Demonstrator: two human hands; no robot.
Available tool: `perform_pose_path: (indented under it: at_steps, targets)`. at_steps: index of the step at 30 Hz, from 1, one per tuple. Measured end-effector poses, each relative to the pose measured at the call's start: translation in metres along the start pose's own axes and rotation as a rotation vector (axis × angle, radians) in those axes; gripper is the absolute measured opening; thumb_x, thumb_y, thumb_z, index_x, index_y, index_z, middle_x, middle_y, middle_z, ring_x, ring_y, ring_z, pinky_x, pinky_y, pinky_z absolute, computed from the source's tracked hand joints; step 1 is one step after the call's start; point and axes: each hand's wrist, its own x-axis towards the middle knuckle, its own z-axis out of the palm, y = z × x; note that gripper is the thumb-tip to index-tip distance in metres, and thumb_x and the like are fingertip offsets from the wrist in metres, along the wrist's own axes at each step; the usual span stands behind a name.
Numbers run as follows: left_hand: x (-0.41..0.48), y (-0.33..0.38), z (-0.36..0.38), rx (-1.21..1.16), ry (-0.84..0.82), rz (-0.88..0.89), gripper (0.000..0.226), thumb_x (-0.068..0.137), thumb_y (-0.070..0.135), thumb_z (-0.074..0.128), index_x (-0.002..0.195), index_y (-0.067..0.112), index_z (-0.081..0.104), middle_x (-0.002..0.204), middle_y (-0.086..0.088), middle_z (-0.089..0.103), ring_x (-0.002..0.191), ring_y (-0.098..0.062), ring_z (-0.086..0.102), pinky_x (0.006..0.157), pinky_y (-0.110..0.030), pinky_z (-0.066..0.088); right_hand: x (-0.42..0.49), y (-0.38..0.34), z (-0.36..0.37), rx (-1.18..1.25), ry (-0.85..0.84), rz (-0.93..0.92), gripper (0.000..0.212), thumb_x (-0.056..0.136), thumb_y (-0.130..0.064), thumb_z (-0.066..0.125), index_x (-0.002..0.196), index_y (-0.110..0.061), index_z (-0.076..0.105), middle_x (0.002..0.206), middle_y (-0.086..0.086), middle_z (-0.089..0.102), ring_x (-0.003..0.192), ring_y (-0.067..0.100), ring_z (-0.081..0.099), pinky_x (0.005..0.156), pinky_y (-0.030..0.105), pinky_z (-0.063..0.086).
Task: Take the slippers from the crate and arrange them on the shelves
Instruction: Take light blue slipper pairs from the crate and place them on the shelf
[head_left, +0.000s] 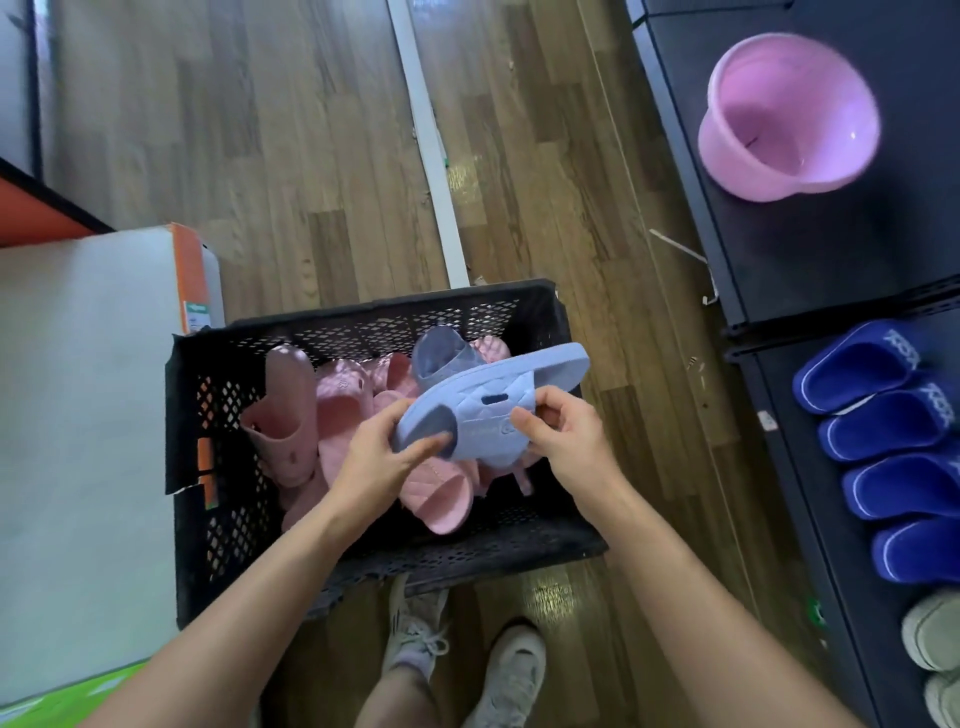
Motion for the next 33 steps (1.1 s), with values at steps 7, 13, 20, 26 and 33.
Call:
perform_pose_path:
  at_steps: [7,13,20,26,33]
  targets:
    - [-0.003,0.019,-0.009,0.015,0.013,0.098,0.014,0.076,0.026,0.074,0.088,0.022,0.068,0.077,0.012,0.068,0.07,0.0,0.058,0.063,-0.014,0.045,-0.014,-0.007,-0.007,-0.318,0.194,-0.044,0.024,0.08,-0.03,0.071,0.096,-0.015,0.061,0.098,0.003,0.064,0.088,0.018,0.061,0.071,0.027,0.051]
    - [0.003,0.033,0.007,0.182,-0.144,0.094,0.031,0.067,0.047,0.068,0.091,0.028,0.072,0.088,0.003,0.072,0.082,-0.013,0.066,0.076,-0.037,0.051,-0.012,-0.013,-0.036,-0.658,-0.244,-0.101,0.09,0.063,-0.043,0.081,0.139,-0.033,0.034,0.141,-0.01,0.037,0.13,0.008,0.032,0.107,0.033,0.03]
    - [0.028,0.031,0.045,0.02,-0.132,0.137,0.016,0.08,0.012,0.071,0.093,0.02,0.068,0.085,0.006,0.068,0.076,0.0,0.06,0.07,-0.013,0.046,-0.003,0.014,-0.055,-0.366,-0.185,-0.028,0.053,0.067,-0.025,0.082,0.107,-0.042,0.051,0.1,-0.014,0.064,0.093,0.001,0.061,0.082,0.031,0.053]
    - [0.078,-0.016,0.047,-0.052,0.233,-0.06,0.032,0.089,0.015,0.059,0.12,0.006,0.055,0.108,-0.004,0.06,0.093,-0.007,0.056,0.074,-0.007,0.043,0.024,0.037,-0.067,-0.248,0.116,-0.039,0.05,0.065,-0.037,0.082,0.107,-0.028,0.056,0.102,-0.01,0.066,0.091,0.001,0.061,0.076,0.022,0.051]
    - [0.141,-0.084,0.03,0.02,0.398,-0.337,0.059,0.079,0.021,0.072,0.129,-0.001,0.048,0.129,-0.02,0.054,0.121,-0.036,0.049,0.101,-0.047,0.038,0.053,0.052,-0.07,-0.151,0.157,-0.033,0.052,0.057,-0.052,0.074,0.1,-0.025,0.063,0.095,-0.008,0.071,0.089,0.008,0.067,0.082,0.04,0.055]
